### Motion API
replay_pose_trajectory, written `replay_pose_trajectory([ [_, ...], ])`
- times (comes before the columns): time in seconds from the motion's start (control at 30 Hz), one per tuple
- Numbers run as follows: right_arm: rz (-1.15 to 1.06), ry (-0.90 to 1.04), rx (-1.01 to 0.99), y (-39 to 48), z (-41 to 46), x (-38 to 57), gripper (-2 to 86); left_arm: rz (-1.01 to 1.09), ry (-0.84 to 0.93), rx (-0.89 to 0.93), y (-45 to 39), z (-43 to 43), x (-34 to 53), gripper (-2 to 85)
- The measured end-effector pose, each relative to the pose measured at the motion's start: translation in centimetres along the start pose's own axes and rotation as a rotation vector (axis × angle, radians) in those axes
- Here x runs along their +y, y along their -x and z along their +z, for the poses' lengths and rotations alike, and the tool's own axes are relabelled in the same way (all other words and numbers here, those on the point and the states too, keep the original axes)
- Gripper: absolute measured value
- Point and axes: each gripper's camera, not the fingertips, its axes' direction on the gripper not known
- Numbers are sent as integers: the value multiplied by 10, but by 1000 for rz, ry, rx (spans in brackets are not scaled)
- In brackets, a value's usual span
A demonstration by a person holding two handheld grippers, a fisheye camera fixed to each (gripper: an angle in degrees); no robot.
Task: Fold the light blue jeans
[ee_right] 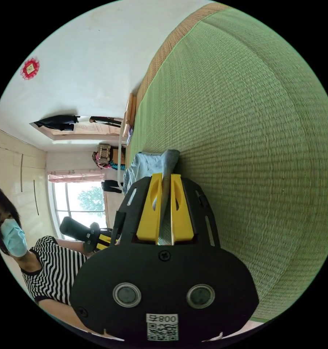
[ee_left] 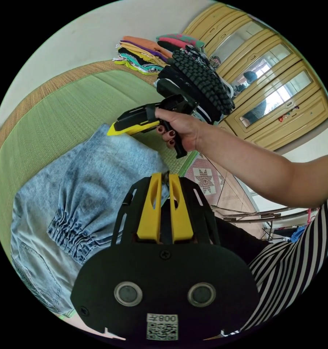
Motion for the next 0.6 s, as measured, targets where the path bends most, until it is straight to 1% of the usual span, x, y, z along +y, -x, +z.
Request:
replay_pose_trajectory([
  [0.1, 4, -8, -17, 8, -11, 2, 24, 18, -13, 26, 6, -2, 13, 29],
  [0.37, 18, -133, 82, 60, -73, 27, 16, 80, -114, 116, 21, -17, 51, 30],
  [0.5, -8, -198, 84, 111, -79, 36, 16, 79, -172, 153, 40, -39, 85, 27],
  [0.6, -61, -231, 37, 164, -64, 35, 16, 54, -238, 168, 63, -67, 121, 26],
])
